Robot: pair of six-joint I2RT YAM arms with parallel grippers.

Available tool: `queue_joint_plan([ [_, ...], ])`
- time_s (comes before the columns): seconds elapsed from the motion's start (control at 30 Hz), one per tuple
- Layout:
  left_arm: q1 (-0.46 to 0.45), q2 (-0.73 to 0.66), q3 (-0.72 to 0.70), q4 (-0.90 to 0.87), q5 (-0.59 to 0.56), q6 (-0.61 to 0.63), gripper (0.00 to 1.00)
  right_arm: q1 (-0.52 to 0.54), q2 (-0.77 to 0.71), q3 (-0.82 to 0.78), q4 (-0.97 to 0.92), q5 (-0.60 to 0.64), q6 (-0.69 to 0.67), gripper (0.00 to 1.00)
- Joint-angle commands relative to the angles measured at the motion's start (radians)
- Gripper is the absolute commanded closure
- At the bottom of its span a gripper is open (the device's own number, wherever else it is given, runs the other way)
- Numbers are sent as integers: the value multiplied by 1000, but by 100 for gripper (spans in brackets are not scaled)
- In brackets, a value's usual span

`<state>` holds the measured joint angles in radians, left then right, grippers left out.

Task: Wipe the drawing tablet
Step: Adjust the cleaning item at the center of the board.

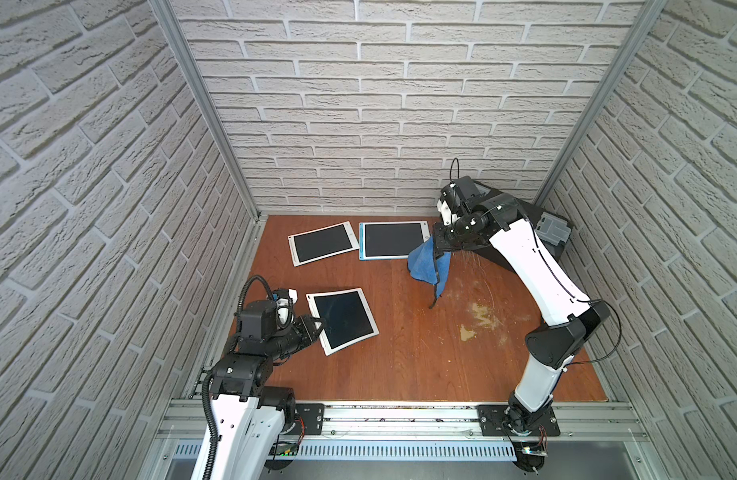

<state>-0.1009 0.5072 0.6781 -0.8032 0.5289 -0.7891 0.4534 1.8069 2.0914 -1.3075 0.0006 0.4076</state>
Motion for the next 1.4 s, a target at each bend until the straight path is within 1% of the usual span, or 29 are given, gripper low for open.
queue_joint_plan([
  [0.0,5,-17,27,9,6,1,100,41,-51,-134,70,-142,-39,98],
  [0.07,4,-21,30,7,8,-2,100,68,-87,-249,135,-262,-54,98],
  [0.13,4,-24,32,2,9,1,100,104,-131,-355,182,-354,-64,98],
  [0.23,4,-27,32,2,8,0,100,149,-192,-456,208,-398,-58,98],
  [0.3,4,-26,28,10,9,-4,100,151,-223,-518,231,-412,-34,98],
  [0.37,4,-19,26,22,11,-5,100,140,-218,-533,231,-406,-23,98],
  [0.5,4,-6,30,36,11,-9,100,58,-120,-489,241,-399,-6,98],
  [0.6,4,6,37,38,5,-9,100,-24,-1,-447,314,-435,25,98],
  [0.67,4,15,36,41,2,-5,100,-69,94,-396,349,-435,38,98],
  [0.73,4,23,36,41,-1,0,100,-109,205,-327,359,-404,44,98],
  [0.8,4,33,36,43,0,5,100,-134,279,-271,350,-372,44,97],
  [0.83,4,37,38,42,0,8,100,-139,305,-243,333,-360,41,92],
  [0.87,4,40,41,39,0,13,100,-138,317,-226,317,-335,36,78],
  [0.9,4,40,43,36,0,16,100,-135,314,-228,313,-315,31,59],
  [0.93,4,39,47,33,-2,18,100,-129,296,-242,315,-281,26,43],
  [0.97,4,37,48,29,-3,20,100,-121,271,-256,310,-236,18,32],
  [1.0,4,36,49,29,-3,21,100,-112,249,-270,302,-198,5,26],
  [1.07,4,37,49,32,0,21,100,-85,188,-297,282,-117,-27,19],
  [1.13,4,40,48,38,3,16,100,-44,126,-319,260,-48,-52,18],
  [1.2,5,39,49,45,7,12,100,5,101,-332,231,4,-68,17],
  [1.3,5,34,52,45,8,10,100,63,111,-347,208,24,-53,17],
  [1.37,4,30,54,40,5,11,100,76,133,-359,221,18,-30,17],
])
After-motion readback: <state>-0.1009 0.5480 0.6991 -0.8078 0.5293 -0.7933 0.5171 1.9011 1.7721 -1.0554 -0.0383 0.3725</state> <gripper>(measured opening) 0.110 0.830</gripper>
